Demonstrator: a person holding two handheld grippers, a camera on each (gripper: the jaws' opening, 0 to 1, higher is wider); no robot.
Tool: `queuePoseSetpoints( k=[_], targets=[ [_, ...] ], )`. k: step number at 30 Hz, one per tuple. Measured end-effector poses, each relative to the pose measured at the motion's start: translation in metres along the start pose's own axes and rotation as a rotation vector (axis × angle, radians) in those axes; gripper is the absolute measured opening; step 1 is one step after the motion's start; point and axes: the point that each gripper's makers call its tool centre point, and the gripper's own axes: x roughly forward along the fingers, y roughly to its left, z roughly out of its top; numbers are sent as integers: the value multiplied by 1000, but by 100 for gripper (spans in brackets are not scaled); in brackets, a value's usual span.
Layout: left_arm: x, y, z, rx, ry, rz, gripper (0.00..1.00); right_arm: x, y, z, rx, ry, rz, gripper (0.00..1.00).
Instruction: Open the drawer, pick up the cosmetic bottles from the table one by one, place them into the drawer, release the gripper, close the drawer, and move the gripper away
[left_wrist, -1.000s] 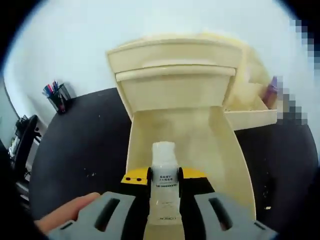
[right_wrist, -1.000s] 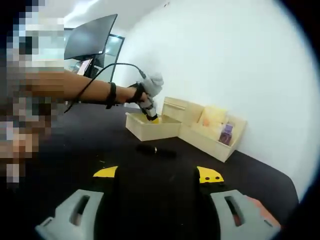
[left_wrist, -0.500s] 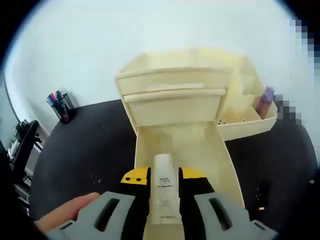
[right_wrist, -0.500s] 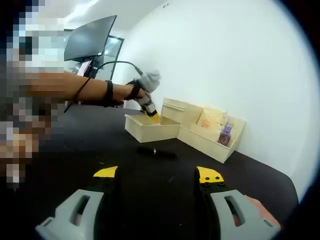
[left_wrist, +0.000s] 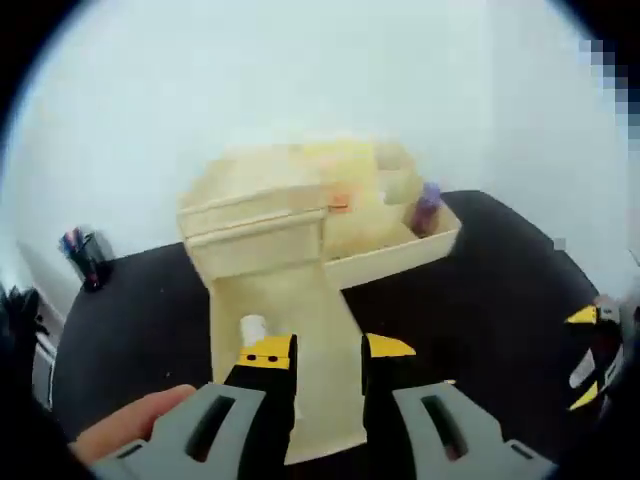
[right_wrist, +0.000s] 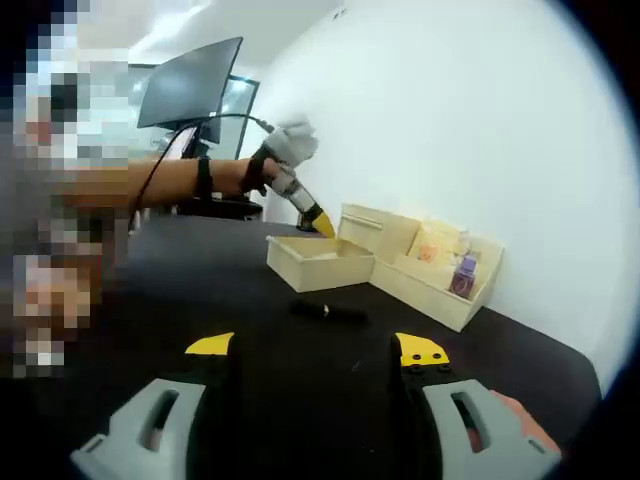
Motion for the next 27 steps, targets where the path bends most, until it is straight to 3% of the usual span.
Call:
queuePoseSetpoints(
  k=[3, 5, 9, 14, 18, 24, 27],
  targets=[
    [-9, -22, 7, 83, -60, 17, 22, -7, 11, 3, 59, 3, 103, 56],
    [-14, -41, 7, 107, -72, -23, 22, -10, 8, 7, 7, 1, 73, 57],
    [-21, -73, 8, 142, -97, -116, 22, -17, 8, -4, -132, 95, 66, 58],
    [-29, -106, 2, 215, -107, -186, 23, -32, 14, -9, -162, 153, 120, 56],
    [-38, -127, -14, 276, -131, -179, 22, -48, 13, -8, -168, 180, 123, 48],
    [-48, -148, -39, 233, -194, -223, 22, -64, 16, -8, -98, 196, 157, 41],
    [-46, -148, -46, 197, -219, -226, 22, -66, 16, -13, -98, 224, 156, 40]
  ],
)
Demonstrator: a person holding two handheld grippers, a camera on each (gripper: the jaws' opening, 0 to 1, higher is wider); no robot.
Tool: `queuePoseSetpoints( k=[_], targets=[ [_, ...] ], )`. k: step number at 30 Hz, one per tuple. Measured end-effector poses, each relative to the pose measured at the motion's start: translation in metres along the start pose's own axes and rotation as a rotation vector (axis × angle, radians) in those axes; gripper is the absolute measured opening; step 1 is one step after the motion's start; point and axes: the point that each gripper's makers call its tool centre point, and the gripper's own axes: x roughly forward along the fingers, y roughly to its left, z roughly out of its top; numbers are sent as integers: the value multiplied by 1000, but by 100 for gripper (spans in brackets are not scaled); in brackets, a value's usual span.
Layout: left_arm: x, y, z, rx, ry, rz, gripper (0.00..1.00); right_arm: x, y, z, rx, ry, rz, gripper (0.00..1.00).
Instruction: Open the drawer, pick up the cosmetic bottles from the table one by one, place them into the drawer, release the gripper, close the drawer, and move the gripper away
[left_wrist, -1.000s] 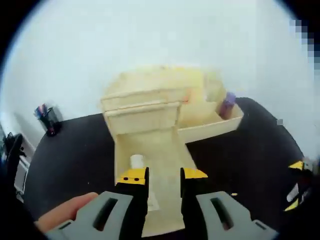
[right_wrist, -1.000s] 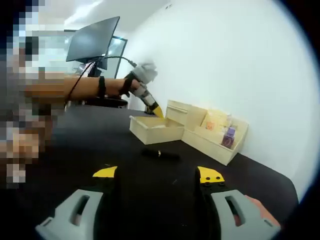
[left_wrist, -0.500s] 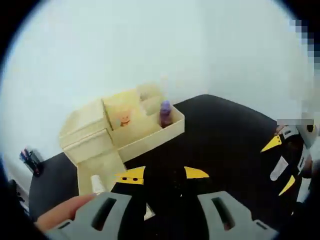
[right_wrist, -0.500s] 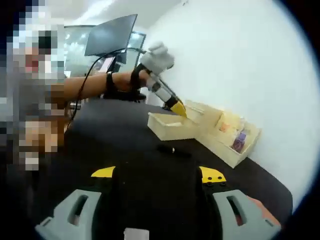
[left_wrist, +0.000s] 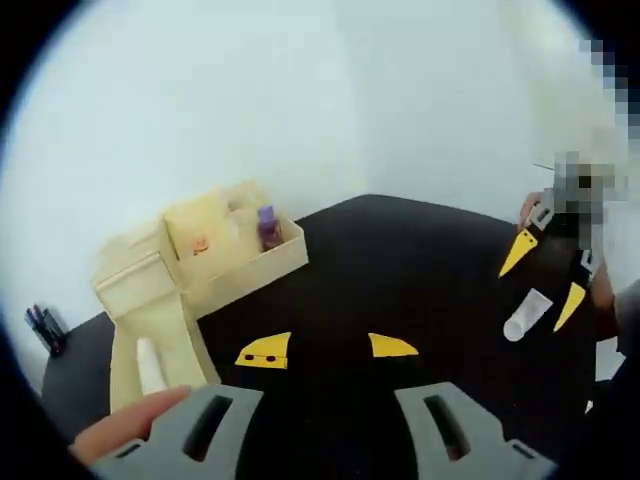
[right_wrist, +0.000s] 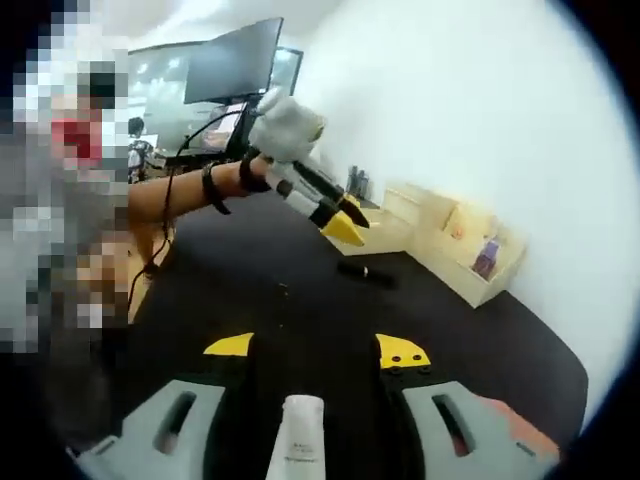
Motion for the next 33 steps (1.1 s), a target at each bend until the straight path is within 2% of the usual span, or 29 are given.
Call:
queuePoseSetpoints(
  k=[2, 4, 6, 10, 11, 13, 14, 16, 17, 19, 20, 21, 23, 29, 33],
  targets=[
    [1, 2, -3, -20, -23, -3, 23, -2, 0, -3, 3, 10, -3, 40],
    [2, -2, -6, -49, -48, -61, 27, -11, 3, -2, 22, -16, -20, 40],
    [0, -6, -6, -90, -82, -104, 34, -19, 8, -7, 28, -15, -32, 39],
    [-8, -7, -11, -90, -147, -109, 35, -41, 9, -29, -2, 36, -126, 38],
    [-9, -11, -12, -104, -170, -126, 35, -45, 8, -27, -27, 13, -148, 36],
    [-11, -16, -17, -114, -216, -158, 35, -52, 10, -26, 18, -28, -177, 34],
    [-10, -17, -23, -85, -211, -161, 35, -54, 10, -26, 18, -42, -184, 32],
    [-7, -22, -32, -27, -190, -171, 37, -54, 12, -34, 51, -20, -184, 31],
    [-6, -26, -29, -9, -209, -186, 38, -53, 12, -39, 49, -15, -198, 30],
    [-8, -36, -22, -66, -242, -256, 38, -50, 12, -51, 63, 19, -222, 31],
    [-9, -39, -18, -96, -269, -279, 39, -52, 7, -59, 73, 46, -260, 31],
    [-9, -38, -17, -90, -276, -281, 39, -55, 4, -68, 68, 79, -290, 31],
    [-7, -34, -16, -72, -285, -253, 38, -59, -2, -78, 83, 102, -330, 31],
    [-3, -29, -18, -77, -274, -254, 37, -64, -2, -88, 146, 74, -339, 31],
    [-11, -29, -10, -139, -320, -282, 36, -61, -3, -94, 310, 11, -302, 32]
  ],
)
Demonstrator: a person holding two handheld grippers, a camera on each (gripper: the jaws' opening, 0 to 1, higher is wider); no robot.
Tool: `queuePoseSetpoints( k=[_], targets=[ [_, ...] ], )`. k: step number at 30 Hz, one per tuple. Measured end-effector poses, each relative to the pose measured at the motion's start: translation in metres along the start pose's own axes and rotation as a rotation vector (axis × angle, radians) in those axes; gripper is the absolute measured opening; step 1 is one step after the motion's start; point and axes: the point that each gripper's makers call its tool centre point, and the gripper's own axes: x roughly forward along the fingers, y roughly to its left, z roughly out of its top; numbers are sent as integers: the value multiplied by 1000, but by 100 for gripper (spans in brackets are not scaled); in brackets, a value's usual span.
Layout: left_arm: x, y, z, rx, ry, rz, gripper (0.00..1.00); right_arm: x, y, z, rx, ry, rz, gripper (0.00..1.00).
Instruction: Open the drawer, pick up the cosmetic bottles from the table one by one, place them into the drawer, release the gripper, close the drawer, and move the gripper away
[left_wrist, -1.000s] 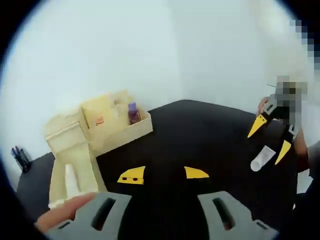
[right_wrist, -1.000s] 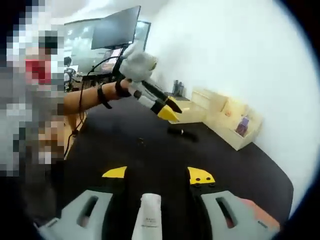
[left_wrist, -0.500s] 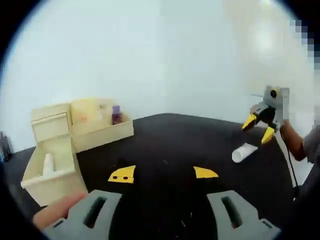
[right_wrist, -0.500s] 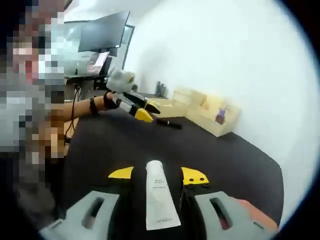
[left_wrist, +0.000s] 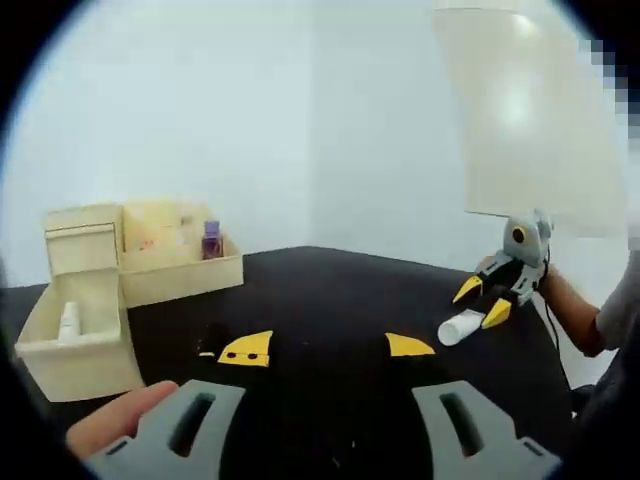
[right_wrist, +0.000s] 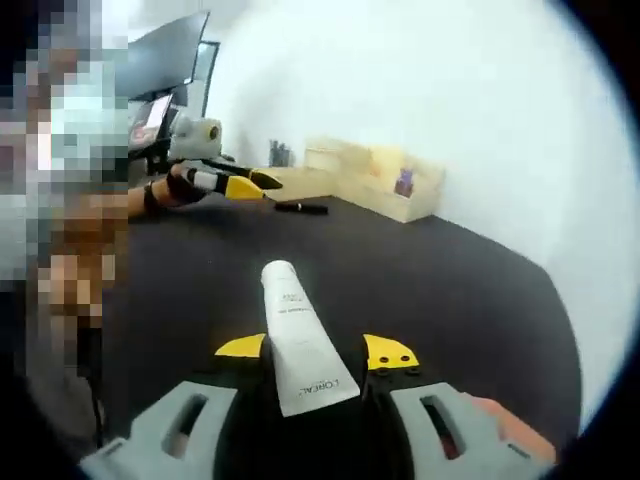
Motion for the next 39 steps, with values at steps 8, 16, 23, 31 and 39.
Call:
queuePoseSetpoints(
  k=[8, 16, 23, 31, 39],
  targets=[
    [-4, -2, 9, -50, -54, 2, 33, 7, 1, 2, 42, -27, 3, 27],
    [-3, 1, 7, -50, -42, 13, 32, 28, 15, 13, 11, 21, -47, 23],
    [-4, 4, 5, -66, -46, 26, 32, 60, 32, 27, 27, 28, -70, 23],
    [-11, 17, 12, -94, -86, 75, 31, 96, 51, 42, 18, 30, -74, 23],
    [-21, 29, 23, -137, -149, 113, 30, 125, 76, 54, -7, 52, -36, 22]
  ],
)
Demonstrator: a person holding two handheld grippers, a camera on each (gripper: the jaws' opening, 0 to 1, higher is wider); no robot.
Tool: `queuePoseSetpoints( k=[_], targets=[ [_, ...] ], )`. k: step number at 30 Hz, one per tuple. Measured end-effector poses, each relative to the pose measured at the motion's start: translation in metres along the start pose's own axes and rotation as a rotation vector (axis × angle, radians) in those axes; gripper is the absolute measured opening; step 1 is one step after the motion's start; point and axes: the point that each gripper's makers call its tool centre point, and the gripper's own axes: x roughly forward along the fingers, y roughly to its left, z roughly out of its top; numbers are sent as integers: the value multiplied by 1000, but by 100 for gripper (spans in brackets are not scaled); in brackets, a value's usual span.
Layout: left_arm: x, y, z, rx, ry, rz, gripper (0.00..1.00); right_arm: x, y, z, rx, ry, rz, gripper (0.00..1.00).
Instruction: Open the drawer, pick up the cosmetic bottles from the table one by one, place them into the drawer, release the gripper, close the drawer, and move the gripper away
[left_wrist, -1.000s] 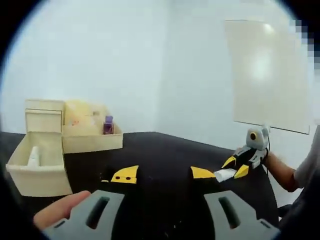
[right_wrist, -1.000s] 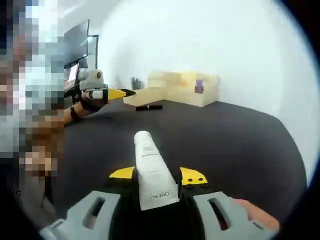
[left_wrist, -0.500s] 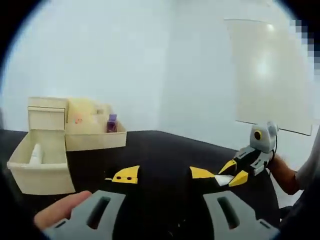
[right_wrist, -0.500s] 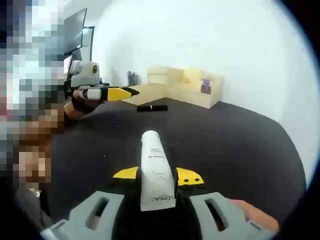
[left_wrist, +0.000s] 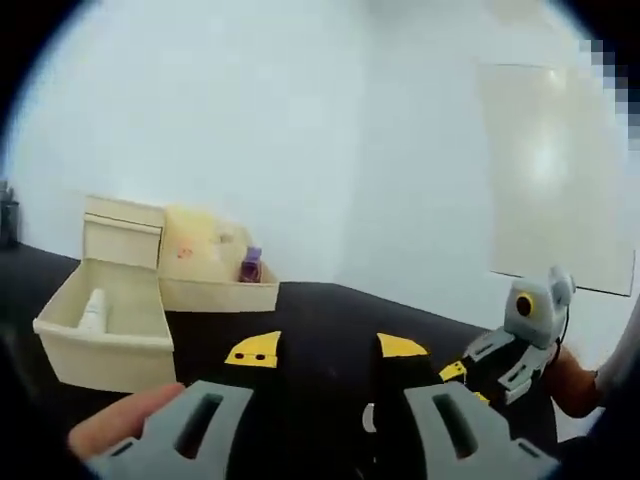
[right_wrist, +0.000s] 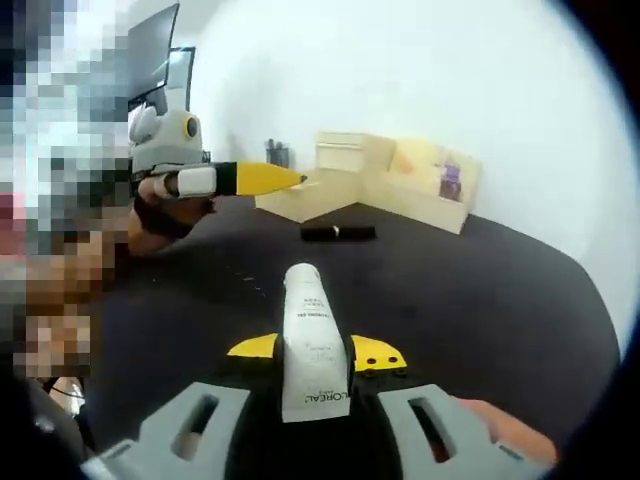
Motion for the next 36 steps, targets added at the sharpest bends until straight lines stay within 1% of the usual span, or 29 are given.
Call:
queuePoseSetpoints(
  k=[4, 9, 10, 13, 15, 19, 21, 22, 24, 26, 27, 30, 31, 34, 36],
  targets=[
    [2, 0, 2, -9, -6, -2, 29, 13, 12, 6, -32, 25, -1, 22],
    [3, 0, 3, -4, -5, -4, 29, 28, 23, 14, -128, 91, 10, 20],
    [3, 1, 4, -10, -9, -3, 29, 30, 25, 17, -140, 93, 9, 18],
    [-2, 3, 11, -27, -41, 0, 29, 36, 32, 27, -170, 105, 19, 16],
    [-5, 7, 17, -46, -65, 4, 29, 40, 38, 29, -169, 107, 33, 17],
    [-8, 10, 21, -71, -85, 10, 29, 44, 44, 29, -198, 111, 46, 19],
    [-8, 9, 21, -75, -89, 8, 29, 41, 45, 31, -171, 96, 72, 19],
    [-9, 9, 22, -75, -92, 9, 29, 38, 46, 31, -136, 85, 92, 19],
    [-9, 9, 23, -77, -96, 8, 28, 31, 39, 31, -93, 68, 108, 19],
    [-10, 9, 24, -81, -101, 7, 28, 23, 26, 29, -50, 56, 94, 19],
    [-10, 10, 25, -83, -104, 6, 28, 19, 16, 27, -26, 53, 69, 19],
    [-11, 10, 26, -87, -111, 4, 28, 11, 0, 22, 10, 33, 30, 19],
    [-10, 10, 26, -89, -109, 5, 28, 9, -3, 19, 29, 31, 29, 19],
    [-10, 7, 23, -95, -107, 5, 28, 8, -6, 7, 102, 31, 64, 20],
    [-10, 7, 22, -92, -104, 7, 28, 9, -6, 0, 120, 34, 80, 20]
  ],
)
